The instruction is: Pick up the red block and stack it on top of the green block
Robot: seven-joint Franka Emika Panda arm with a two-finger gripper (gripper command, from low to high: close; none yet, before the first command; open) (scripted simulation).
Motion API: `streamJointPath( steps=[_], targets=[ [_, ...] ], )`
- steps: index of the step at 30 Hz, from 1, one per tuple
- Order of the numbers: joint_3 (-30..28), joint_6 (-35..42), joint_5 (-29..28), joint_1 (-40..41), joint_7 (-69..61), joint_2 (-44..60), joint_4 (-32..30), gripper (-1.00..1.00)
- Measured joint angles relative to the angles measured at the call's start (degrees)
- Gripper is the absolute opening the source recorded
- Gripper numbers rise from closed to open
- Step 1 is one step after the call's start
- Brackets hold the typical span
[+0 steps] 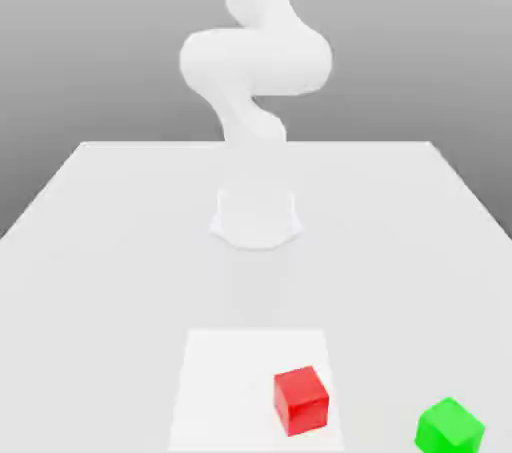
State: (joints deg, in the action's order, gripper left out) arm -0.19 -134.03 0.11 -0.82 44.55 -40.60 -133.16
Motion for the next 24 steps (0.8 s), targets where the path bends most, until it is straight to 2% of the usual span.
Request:
streamJointPath(
  steps=[24],
  targets=[
    [0.79, -22.12, -0.30, -5.13, -11.00, 50.20, -12.62, 0.00]
  ],
)
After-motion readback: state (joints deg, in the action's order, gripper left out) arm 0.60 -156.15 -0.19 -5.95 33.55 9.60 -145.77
